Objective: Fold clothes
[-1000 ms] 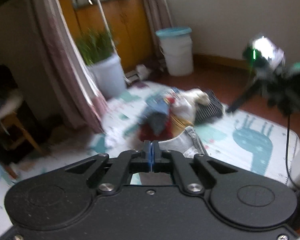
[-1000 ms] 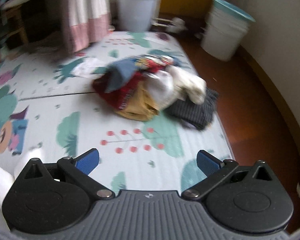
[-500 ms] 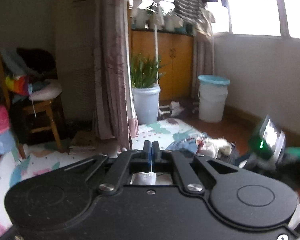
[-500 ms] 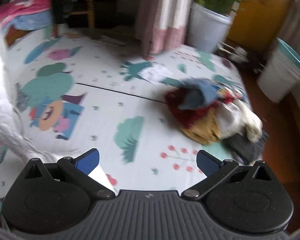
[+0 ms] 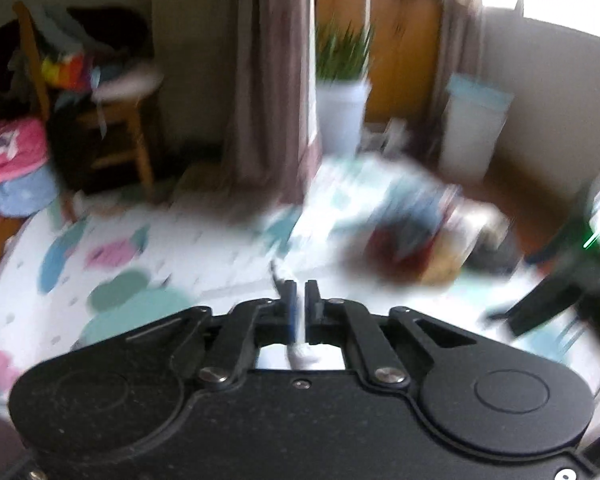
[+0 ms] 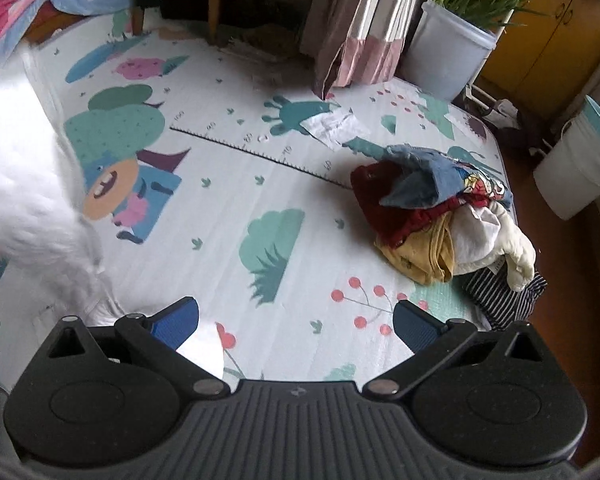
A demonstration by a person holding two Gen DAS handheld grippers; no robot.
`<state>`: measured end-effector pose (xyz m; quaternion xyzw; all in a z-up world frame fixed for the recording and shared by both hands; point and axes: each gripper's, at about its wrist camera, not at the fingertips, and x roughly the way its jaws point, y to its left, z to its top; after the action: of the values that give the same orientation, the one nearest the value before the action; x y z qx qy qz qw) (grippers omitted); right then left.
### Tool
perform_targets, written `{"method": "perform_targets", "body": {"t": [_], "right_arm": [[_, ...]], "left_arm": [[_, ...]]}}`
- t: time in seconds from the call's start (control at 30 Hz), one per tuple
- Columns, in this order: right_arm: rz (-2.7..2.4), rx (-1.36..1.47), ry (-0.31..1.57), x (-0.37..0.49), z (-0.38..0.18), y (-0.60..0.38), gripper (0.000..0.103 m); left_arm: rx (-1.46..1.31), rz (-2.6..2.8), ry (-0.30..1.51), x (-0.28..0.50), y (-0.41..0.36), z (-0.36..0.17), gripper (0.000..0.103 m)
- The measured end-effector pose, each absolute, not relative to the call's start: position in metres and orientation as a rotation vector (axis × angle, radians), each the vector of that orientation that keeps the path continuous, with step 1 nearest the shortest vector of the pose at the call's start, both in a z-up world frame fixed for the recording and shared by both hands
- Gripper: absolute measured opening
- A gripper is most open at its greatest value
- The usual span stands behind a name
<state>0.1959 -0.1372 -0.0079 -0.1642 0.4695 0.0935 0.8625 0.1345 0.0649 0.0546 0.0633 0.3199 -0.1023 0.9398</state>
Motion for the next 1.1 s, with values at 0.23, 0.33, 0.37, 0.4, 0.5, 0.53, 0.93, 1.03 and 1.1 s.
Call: {"method": "perform_targets", "body": {"t": [0.23, 0.33, 0.37, 0.4, 0.5, 0.53, 0.93, 1.03, 1.1], "right_arm": [[0.204, -0.4, 1.009, 0.19, -0.023, -0.143, 0.103], [0.209, -0.425, 1.019, 0.187, -0.029, -0.145, 0.103], [0.214, -0.432, 1.019, 0.186, -0.03, -0.145, 0.102], [0.22, -0.438, 1.019, 0.184, -0.03, -0.145, 0.101], [0.234, -0.447, 1.01, 0.18, -0.032, -0.144, 0.1], [0.239, -0.442, 1.006, 0.179, -0.031, -0.144, 0.1], [0.391, -0.504, 0.832, 0.148, -0.023, -0.114, 0.098], [0.46, -0.561, 0.843, 0.141, -0.039, -0.095, 0.096], [0.514, -0.604, 0.866, 0.135, -0.05, -0.084, 0.089]], "left_arm": [[0.189, -0.161, 0.678, 0.126, 0.079, 0.039, 0.051], [0.214, -0.165, 0.692, 0.122, 0.083, 0.031, 0.054], [0.23, -0.168, 0.701, 0.118, 0.082, 0.027, 0.055], [0.254, -0.173, 0.71, 0.116, 0.081, 0.022, 0.055], [0.333, -0.196, 0.736, 0.116, 0.08, 0.003, 0.056], [0.354, -0.206, 0.747, 0.115, 0.079, -0.003, 0.058], [0.829, -0.456, 0.815, 0.08, 0.072, -0.135, 0.062], [0.89, -0.529, 0.856, 0.072, 0.069, -0.165, 0.062], [0.841, -0.55, 0.915, 0.072, 0.07, -0.183, 0.062]]}}
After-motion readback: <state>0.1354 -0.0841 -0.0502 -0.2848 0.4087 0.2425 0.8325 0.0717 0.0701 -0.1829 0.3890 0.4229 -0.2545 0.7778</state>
